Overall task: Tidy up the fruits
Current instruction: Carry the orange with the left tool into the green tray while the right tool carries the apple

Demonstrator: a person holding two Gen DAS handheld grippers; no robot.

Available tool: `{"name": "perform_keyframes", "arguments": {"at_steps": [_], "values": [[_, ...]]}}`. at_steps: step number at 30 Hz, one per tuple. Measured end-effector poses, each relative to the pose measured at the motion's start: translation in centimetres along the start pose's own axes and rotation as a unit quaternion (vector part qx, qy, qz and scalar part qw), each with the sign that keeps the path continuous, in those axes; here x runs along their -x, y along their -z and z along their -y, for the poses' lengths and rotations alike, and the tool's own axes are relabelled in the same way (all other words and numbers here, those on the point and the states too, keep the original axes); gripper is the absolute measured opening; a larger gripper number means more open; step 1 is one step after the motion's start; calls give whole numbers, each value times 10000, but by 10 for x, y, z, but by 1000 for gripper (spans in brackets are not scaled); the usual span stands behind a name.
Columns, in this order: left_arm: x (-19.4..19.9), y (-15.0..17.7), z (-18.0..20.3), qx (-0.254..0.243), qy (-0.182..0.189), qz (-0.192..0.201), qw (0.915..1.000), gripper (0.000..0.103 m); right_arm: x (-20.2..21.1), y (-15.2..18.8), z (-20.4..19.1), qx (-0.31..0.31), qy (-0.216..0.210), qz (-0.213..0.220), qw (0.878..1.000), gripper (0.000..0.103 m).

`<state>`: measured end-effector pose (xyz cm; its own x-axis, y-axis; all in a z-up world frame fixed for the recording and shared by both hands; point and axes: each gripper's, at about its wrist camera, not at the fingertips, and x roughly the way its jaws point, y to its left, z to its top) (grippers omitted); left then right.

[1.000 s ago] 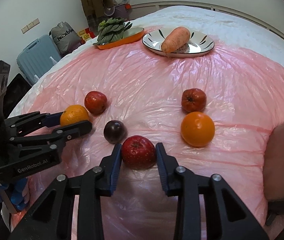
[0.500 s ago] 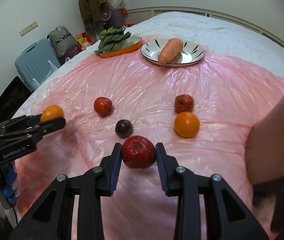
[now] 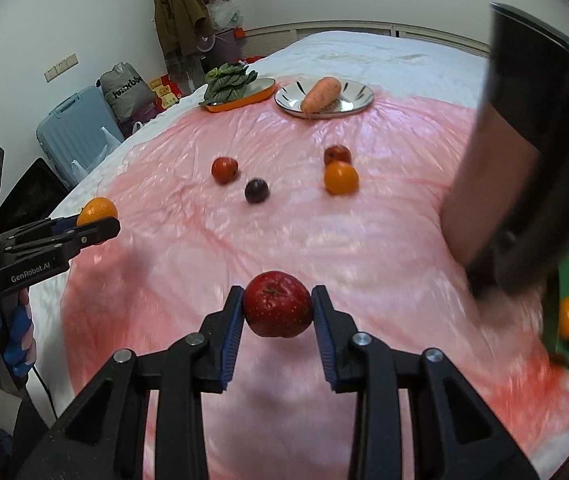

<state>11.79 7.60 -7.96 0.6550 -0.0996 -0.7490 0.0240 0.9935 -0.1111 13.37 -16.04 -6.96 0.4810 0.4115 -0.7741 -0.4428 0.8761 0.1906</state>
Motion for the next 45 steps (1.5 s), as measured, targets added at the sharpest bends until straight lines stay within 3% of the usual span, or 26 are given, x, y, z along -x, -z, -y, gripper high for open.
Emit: {"name": "perform_keyframes", "arguments": {"at_steps": [8, 17, 23, 32, 38, 45], "values": [[13, 23, 43, -240, 74, -189, 9995, 38, 33, 38, 17, -200, 93, 110, 9997, 22], [22, 26, 136, -797, 605, -288, 9946, 38, 77, 67, 67, -523, 392, 390, 9971, 22], [22, 19, 213, -1312, 1103, -353, 9846, 38, 109, 87, 124, -927, 703, 603, 9914, 22], [-3, 6, 332, -2017, 1743, -494, 9625, 38, 151, 118, 224, -1521, 1377, 749, 9759, 22], [-29, -16, 395, -2294, 1902, -397, 9537, 38, 160, 114, 283, -1739, 1707, 866, 9660, 22], [-73, -43, 433, -2287, 1744, -412, 9569, 38, 158, 87, 339, -1777, 1944, 1022, 9593, 22]]}}
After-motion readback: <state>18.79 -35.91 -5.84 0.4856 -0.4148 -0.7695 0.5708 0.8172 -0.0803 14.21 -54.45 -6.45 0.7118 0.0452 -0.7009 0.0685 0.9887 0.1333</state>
